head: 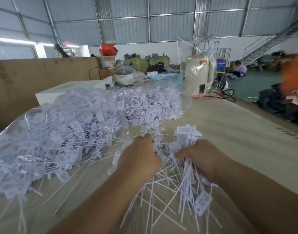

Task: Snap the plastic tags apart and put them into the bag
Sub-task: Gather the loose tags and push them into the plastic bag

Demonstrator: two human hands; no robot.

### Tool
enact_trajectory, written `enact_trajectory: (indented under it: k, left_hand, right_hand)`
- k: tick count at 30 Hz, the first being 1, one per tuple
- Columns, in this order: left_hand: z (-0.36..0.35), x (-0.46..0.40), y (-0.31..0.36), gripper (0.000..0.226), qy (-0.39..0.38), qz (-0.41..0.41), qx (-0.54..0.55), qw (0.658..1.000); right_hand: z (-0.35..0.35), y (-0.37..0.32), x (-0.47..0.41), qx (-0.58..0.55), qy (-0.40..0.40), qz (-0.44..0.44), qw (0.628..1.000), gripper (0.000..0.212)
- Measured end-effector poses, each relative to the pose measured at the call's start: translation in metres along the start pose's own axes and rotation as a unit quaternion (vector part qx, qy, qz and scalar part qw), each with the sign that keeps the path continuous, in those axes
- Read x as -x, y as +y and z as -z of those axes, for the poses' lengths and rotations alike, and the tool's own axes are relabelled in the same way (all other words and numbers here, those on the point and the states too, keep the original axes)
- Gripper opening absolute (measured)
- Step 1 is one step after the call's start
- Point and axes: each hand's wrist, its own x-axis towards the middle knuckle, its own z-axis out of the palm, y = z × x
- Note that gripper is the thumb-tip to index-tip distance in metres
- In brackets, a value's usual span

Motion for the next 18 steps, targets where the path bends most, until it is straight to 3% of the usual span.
enact_trajectory:
  k: [4,8,9,11,12,15,18]
  left_hand:
    - [-0.008,0.001,0.008,0.020,-0.032,-0.019,0.033,0.999]
    - [-0.007,-0.001,0.010,0.026,-0.034,-0.039,0.105,0.993]
    - [-0.004,-0.002,0.009,0.028,-0.050,-0.044,0.126,0.990]
    - [0.003,0.000,0.006,0.036,-0.086,-0.041,0.165,0.982]
    - [0.006,0.001,0.005,0.041,-0.097,-0.034,0.169,0.980]
    - [0.007,-0.001,0.004,0.066,-0.117,-0.012,0.145,0.982]
    - [0.002,-0.004,0.008,0.067,-0.130,0.009,0.113,0.985]
  right_hand:
    - [-0.010,0.002,0.000,0.054,0.004,0.045,0.998,0.025]
    - [-0.013,-0.001,0.000,0.043,-0.059,0.064,0.995,0.022]
    - [-0.011,-0.002,0.002,0.033,-0.080,0.065,0.994,0.025]
    - [-0.004,-0.005,0.003,0.010,-0.127,0.052,0.990,0.060]
    - [0.000,-0.006,0.002,0.002,-0.142,0.052,0.989,0.066]
    - [0.014,-0.014,0.006,0.004,-0.147,0.044,0.988,0.056]
    - [0.023,-0.024,0.020,0.121,-0.134,0.074,0.981,0.025]
